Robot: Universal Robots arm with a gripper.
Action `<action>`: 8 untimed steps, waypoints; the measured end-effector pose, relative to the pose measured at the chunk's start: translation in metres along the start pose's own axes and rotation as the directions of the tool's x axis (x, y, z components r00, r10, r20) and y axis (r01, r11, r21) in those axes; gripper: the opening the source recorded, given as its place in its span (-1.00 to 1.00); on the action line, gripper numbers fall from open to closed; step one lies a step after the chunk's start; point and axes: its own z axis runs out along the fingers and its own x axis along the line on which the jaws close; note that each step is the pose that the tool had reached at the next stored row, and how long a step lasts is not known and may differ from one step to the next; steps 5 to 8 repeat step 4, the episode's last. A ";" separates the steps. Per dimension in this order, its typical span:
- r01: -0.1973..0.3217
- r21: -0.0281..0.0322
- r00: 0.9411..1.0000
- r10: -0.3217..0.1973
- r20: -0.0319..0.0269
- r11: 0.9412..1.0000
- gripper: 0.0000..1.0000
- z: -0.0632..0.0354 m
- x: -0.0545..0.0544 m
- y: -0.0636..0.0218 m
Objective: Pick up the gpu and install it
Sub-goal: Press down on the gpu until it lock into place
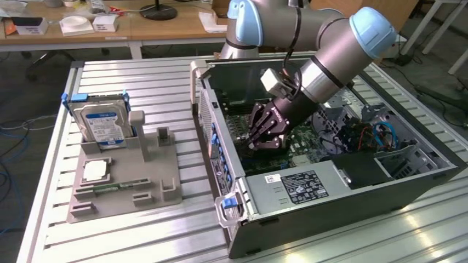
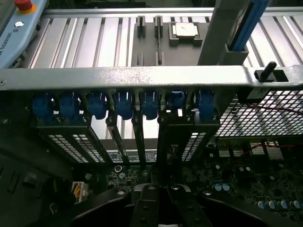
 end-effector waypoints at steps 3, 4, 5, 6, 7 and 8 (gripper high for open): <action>0.001 0.000 1.000 -0.001 -0.001 1.000 -0.80 0.0000 0.000 0.0000; 0.001 0.000 1.000 -0.001 -0.001 1.000 -0.80 0.0000 0.000 0.0000; 0.001 0.000 1.000 -0.001 -0.001 1.000 -0.80 0.0000 0.000 0.0000; 0.001 0.000 1.000 -0.001 -0.001 1.000 -0.80 0.0000 0.000 0.0000; 0.001 0.000 1.000 -0.001 -0.001 1.000 -0.80 0.0000 0.000 0.0000; 0.001 0.000 1.000 -0.001 -0.001 1.000 -0.80 0.0000 0.000 0.0000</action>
